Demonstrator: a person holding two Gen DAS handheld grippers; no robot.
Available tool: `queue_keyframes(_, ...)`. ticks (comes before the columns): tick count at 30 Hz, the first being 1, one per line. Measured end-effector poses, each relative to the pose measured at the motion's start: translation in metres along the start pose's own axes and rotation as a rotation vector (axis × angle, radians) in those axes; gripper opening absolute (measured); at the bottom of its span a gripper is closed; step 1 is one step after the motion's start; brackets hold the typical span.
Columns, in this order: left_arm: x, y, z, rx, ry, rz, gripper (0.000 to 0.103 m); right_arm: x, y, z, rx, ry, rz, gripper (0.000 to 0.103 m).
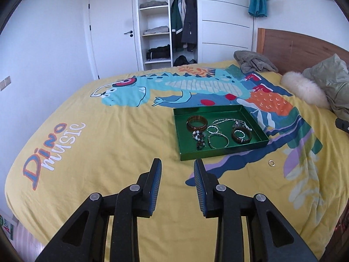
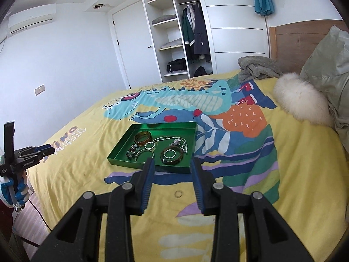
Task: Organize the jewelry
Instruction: 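Withdraw both tools from the tray and open them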
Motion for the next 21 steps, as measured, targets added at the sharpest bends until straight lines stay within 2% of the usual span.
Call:
queue_keyframes(10, -0.04, 0.042, 0.003, -0.037, 0.072, 0.046, 0.031, -0.026, 0.051, -0.026, 0.017, 0.023, 0.045, 0.032)
queue_keyframes(16, -0.049, 0.057, 0.009, -0.058, 0.092, 0.082, 0.031, -0.038, 0.054, -0.048, 0.038, 0.039, 0.038, 0.032)
queue_keyframes(21, -0.06, 0.056, 0.004, -0.055, 0.127, 0.082, 0.033, -0.046, 0.049, -0.062, 0.047, 0.057, 0.02, 0.032)
Point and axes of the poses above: each gripper's, at about its wrist camera, not at the fingertips, and y roughly against the way its jaws point, z to its right, x to its top, the point moved 4 cm from there along -y, roughly the way its jaws point, and after that the axes turned 9 degrees about -z, right-handed, at the moved point
